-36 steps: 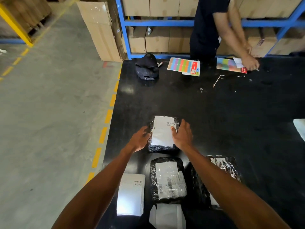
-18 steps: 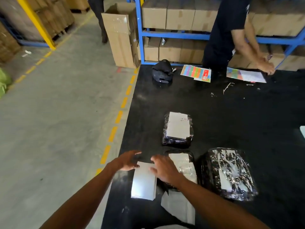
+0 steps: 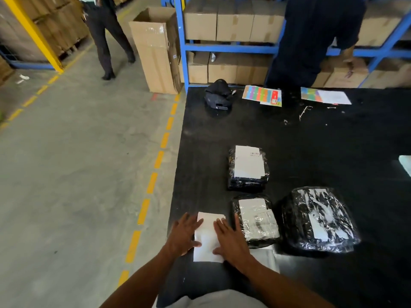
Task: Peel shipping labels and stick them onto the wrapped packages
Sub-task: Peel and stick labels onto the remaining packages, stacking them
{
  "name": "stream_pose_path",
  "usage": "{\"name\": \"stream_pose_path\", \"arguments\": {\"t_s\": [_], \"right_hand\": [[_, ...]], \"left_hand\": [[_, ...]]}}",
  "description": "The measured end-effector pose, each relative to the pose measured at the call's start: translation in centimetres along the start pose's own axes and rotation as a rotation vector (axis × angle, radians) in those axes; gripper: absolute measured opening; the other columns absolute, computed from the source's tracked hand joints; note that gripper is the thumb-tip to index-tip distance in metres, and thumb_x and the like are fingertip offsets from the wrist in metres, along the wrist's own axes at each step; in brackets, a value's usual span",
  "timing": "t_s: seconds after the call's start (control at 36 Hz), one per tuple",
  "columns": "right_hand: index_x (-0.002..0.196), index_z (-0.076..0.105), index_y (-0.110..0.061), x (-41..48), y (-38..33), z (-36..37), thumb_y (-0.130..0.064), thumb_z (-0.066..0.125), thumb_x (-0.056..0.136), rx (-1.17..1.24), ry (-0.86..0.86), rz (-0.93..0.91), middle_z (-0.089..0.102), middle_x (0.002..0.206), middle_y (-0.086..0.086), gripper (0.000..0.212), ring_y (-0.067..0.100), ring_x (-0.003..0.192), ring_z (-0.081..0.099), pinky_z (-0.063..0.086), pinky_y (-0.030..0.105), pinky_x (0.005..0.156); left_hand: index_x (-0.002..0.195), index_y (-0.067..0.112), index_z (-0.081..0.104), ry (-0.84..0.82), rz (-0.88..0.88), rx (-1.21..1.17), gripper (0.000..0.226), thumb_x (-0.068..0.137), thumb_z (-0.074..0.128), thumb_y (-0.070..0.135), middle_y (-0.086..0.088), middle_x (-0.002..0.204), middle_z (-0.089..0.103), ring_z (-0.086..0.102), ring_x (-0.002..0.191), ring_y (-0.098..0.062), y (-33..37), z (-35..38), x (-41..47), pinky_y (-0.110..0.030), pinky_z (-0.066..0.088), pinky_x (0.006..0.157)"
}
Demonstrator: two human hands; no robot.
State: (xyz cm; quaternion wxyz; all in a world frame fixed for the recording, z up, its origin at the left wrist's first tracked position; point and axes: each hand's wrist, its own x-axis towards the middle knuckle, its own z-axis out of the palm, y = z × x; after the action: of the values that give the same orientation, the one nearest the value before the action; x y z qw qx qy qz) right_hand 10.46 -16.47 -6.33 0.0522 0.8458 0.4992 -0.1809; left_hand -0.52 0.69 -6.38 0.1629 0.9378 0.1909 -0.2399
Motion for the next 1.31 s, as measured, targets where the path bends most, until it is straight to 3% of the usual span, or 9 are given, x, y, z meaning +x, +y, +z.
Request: {"name": "stream_pose_path", "arguments": {"t_s": [0.25,0.39,0.5,0.64,0.75,0.83,0.92,1.06,1.31], "right_hand": [[0.12,0.072,-0.013,0.1,0.8,-0.2,-0.053,0.076,0.078,-0.051,0.044,-0.031,0.077,0.112,0.003,0.058,0.026,0.12,0.067,-0.009,0.055,0.121],[0.105,0.079,-0.018,-1.1,1.0,-2.1,-0.034,0.097,0.05,0.037,0.212,-0.061,0.079,0.102,-0.004,0.06,0.021,0.106,0.074,0.006,0.052,0.118],[0.113,0.077,-0.019,-1.7,1.2,-2.7,-0.035,0.1,0.045,0.11,0.221,-0.081,0.076,0.116,0.003,0.074,0.024,0.111,0.072,0.01,0.053,0.116],[0.138,0.059,-0.023,-2.9,1.7,-4.4,-0.047,0.085,0.066,0.127,0.28,-0.143,0.056,0.148,0.006,0.079,0.028,0.137,0.054,-0.008,0.052,0.123],[0.161,0.008,-0.037,-3.6,4.2,-7.5,-0.074,0.067,0.075,0.611,0.165,-0.111,-0.006,0.167,-0.019,0.11,0.003,0.152,-0.005,-0.012,0.039,0.121],[0.16,0.017,-0.031,-3.8,6.1,-10.6,-0.054,0.081,0.077,0.988,0.2,0.037,0.021,0.16,-0.019,0.107,0.002,0.146,0.026,0.022,0.029,0.119],[0.136,0.056,-0.018,-3.8,8.6,-14.0,-0.024,0.079,0.088,1.2,0.112,0.075,0.064,0.134,0.002,0.054,0.009,0.104,0.068,0.054,0.029,0.092],[0.095,0.072,0.001,-4.8,11.2,-17.5,-0.003,0.071,0.092,1.065,0.156,-0.023,0.075,0.078,0.009,0.005,0.012,0.062,0.071,0.052,0.021,0.059],[0.097,0.071,0.0,-7.4,15.0,-19.8,-0.01,0.069,0.095,1.107,0.038,-0.083,0.077,0.085,0.016,0.01,0.029,0.081,0.078,0.061,0.043,0.083]], "left_hand": [[0.153,0.046,0.027,0.015,-0.016,-0.117,0.1,0.067,0.008,0.094,0.0,0.165,0.024,0.023,0.151,-0.029,-0.9,-0.5,-0.5,-0.05,0.017,0.123],[0.144,0.039,0.045,0.018,-0.032,-0.53,0.074,0.08,0.056,0.073,0.007,0.153,0.042,0.049,0.131,-0.017,0.4,-2.4,-2.0,-0.029,0.038,0.112],[0.123,0.036,0.057,0.133,-0.088,-0.832,0.029,0.097,0.055,0.049,0.008,0.136,0.055,0.054,0.116,-0.01,2.2,-4.7,-2.5,-0.015,0.043,0.092],[0.119,0.022,0.062,0.276,-0.089,-1.112,0.039,0.087,0.074,0.003,-0.006,0.119,0.067,0.064,0.118,-0.028,3.1,-7.1,-1.5,-0.009,0.051,0.078],[0.132,0.015,0.057,0.357,-0.068,-1.261,0.051,0.087,0.072,-0.002,-0.011,0.116,0.073,0.072,0.105,-0.03,4.5,-9.2,-2.0,-0.031,0.06,0.075],[0.135,0.021,0.053,0.331,-0.019,-1.362,0.059,0.085,0.075,-0.001,-0.012,0.117,0.074,0.073,0.101,-0.03,5.2,-10.4,-2.2,-0.042,0.062,0.077],[0.132,0.02,0.057,0.278,0.034,-1.42,0.056,0.083,0.076,-0.001,-0.013,0.117,0.074,0.071,0.106,-0.036,6.5,-11.4,-2.5,-0.052,0.059,0.087],[0.131,0.021,0.059,0.188,0.114,-1.37,0.054,0.083,0.079,0.006,-0.008,0.118,0.074,0.071,0.109,-0.028,9.7,-12.7,-3.1,-0.047,0.06,0.086],[0.117,0.016,0.066,0.279,0.125,-1.257,0.042,0.08,0.083,0.01,-0.006,0.105,0.078,0.075,0.098,-0.024,13.4,-14.5,-4.0,-0.036,0.061,0.076]]}}
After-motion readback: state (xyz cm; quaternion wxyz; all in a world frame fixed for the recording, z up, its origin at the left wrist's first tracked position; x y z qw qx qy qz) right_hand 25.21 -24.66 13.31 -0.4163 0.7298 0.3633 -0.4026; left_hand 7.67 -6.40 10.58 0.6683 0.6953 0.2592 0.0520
